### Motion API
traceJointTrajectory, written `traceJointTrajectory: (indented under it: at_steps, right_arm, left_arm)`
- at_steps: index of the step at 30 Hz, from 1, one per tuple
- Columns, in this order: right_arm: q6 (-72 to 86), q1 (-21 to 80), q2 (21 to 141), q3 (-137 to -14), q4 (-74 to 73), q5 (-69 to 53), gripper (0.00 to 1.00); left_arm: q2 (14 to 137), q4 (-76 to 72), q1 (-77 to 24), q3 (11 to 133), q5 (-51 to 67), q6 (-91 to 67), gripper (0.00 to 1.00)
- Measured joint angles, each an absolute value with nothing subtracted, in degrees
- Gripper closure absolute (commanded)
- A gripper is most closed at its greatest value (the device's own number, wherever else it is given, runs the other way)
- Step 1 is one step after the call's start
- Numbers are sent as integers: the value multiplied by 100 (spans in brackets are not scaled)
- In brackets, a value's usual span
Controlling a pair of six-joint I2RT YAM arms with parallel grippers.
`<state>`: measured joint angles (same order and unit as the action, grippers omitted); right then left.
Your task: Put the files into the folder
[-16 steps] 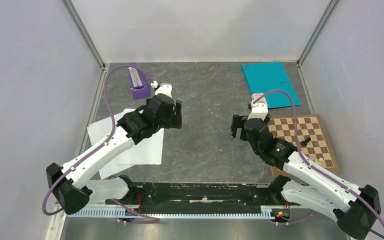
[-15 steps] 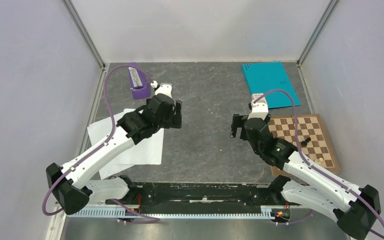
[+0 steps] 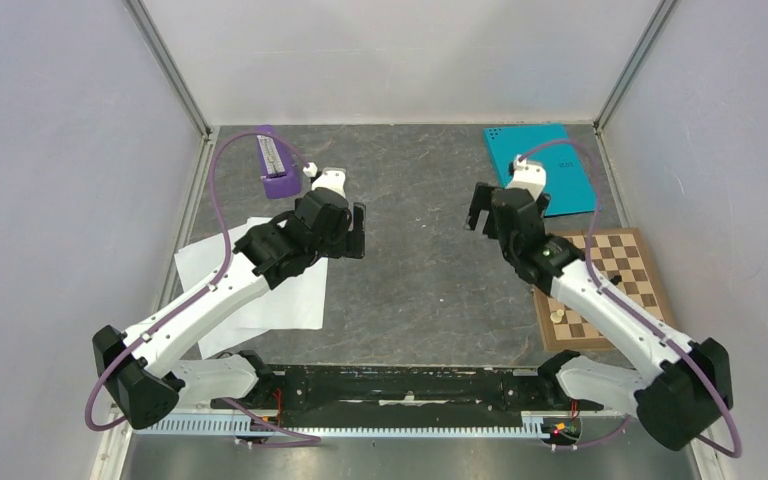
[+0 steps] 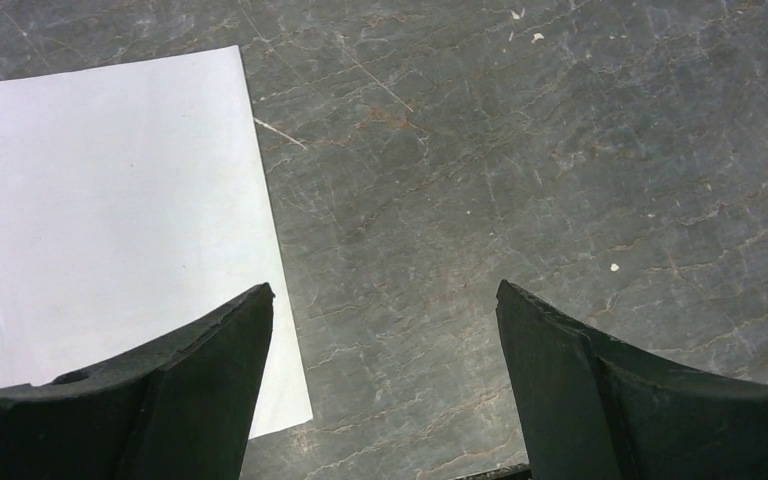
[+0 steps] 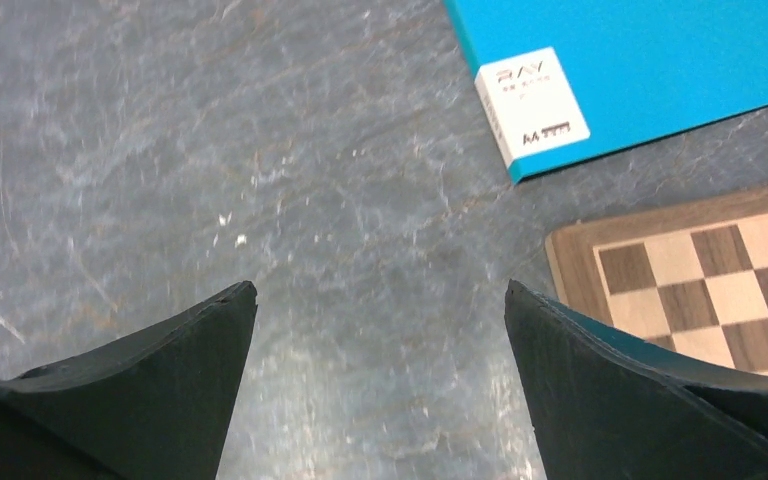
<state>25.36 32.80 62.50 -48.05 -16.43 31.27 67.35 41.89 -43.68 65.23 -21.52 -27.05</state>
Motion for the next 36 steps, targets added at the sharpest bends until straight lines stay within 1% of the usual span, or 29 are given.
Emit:
traceJointTrajectory:
  at_steps: [3, 7, 11, 15, 19, 28, 36]
  right_arm:
    - [2534, 2714, 6672, -5140, -1450, 2818, 2]
    - [2714, 1826, 7168, -5369, -1004, 2095, 2]
    - [3089, 963, 7640, -5315, -565, 1424, 2]
    - [3573, 342, 7970, -4888, 82, 849, 2]
    - [3940, 99, 8377, -4606, 454, 521, 2]
    - [4510, 95, 9052, -4154, 1243, 281, 2]
    - [4939, 67, 9174, -3732, 2206, 252, 2]
  left_arm:
    - [6735, 4180, -4366, 6523, -2060, -2698, 12]
    - [6733, 4176, -4362, 6523, -2038, -2655, 12]
    - [6698, 4169, -4357, 6523, -2038, -2596, 12]
    - [6622, 4169, -4355, 6523, -2034, -2543, 12]
    - [6602, 4167, -4346, 6523, -2029, -2539, 12]
    - [6602, 4143, -4344, 6519, -1979, -2532, 12]
    - [6626, 4141, -4313, 6519, -1927, -2460, 12]
